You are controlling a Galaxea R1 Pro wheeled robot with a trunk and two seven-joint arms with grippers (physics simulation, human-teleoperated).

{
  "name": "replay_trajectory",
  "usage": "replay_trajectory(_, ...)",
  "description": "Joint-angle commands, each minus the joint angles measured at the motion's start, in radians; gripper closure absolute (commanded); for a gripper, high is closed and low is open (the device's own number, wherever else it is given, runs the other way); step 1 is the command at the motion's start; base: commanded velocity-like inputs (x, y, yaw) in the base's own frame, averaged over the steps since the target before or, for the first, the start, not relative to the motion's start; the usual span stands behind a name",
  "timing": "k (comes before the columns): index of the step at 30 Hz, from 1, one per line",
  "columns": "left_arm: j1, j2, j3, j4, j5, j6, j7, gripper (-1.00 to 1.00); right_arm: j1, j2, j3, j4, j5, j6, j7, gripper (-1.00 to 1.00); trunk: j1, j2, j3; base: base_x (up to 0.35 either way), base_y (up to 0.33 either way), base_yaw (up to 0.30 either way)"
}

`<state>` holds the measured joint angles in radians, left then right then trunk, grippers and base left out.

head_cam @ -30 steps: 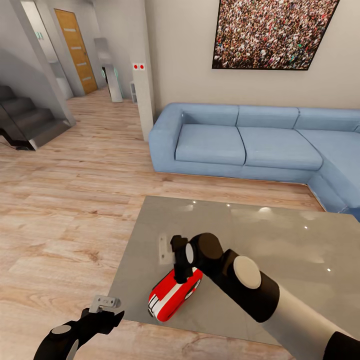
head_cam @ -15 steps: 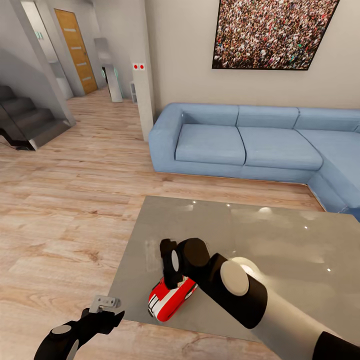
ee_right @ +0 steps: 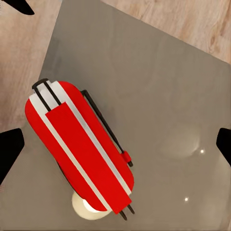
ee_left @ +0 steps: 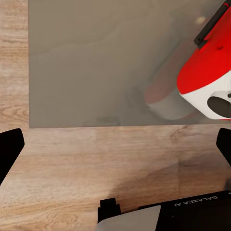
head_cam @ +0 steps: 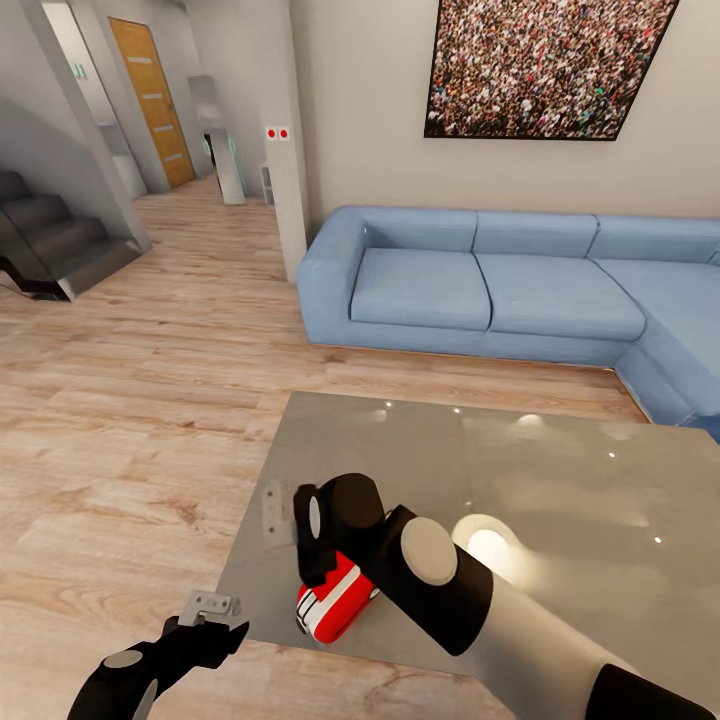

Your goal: Turn on the radio receiver that's on the table in the living room.

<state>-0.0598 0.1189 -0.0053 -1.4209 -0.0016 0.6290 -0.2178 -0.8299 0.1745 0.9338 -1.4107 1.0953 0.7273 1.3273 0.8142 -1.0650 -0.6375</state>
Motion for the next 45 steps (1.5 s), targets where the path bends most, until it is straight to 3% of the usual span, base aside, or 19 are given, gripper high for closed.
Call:
replay_trajectory(1,0.000,0.000,0.000,0.000,0.000,0.000,0.000,-1.00,0.000,0.000,0.000,0.002,0.000,0.000,0.000,-1.00,0.000,0.000,0.000,0.000,0.000,0.000)
replay_trajectory(10,0.000,0.001,0.000,0.000,0.000,0.000,0.000,-1.00,0.000,0.000,-0.003,0.013,0.001,0.000,0.000,-1.00,0.000,0.000,0.000,0.000,0.000,0.000)
replay_trajectory(25,0.000,0.000,0.000,-0.001,0.000,0.000,0.000,-1.00,0.000,0.000,-0.010,0.156,-0.007,-0.035,-0.011,-1.00,0.000,0.000,0.000,0.000,0.000,0.000)
replay_trajectory(35,0.000,-0.001,0.000,-0.001,0.000,0.000,0.000,-1.00,0.000,0.000,-0.082,0.217,-0.008,-0.059,-0.039,-1.00,0.000,0.000,0.000,0.000,0.000,0.000)
replay_trajectory(45,0.000,-0.001,0.001,-0.001,0.000,0.000,0.000,-1.00,0.000,0.000,-0.201,0.324,-0.008,-0.103,-0.096,-1.00,0.000,0.000,0.000,0.000,0.000,0.000)
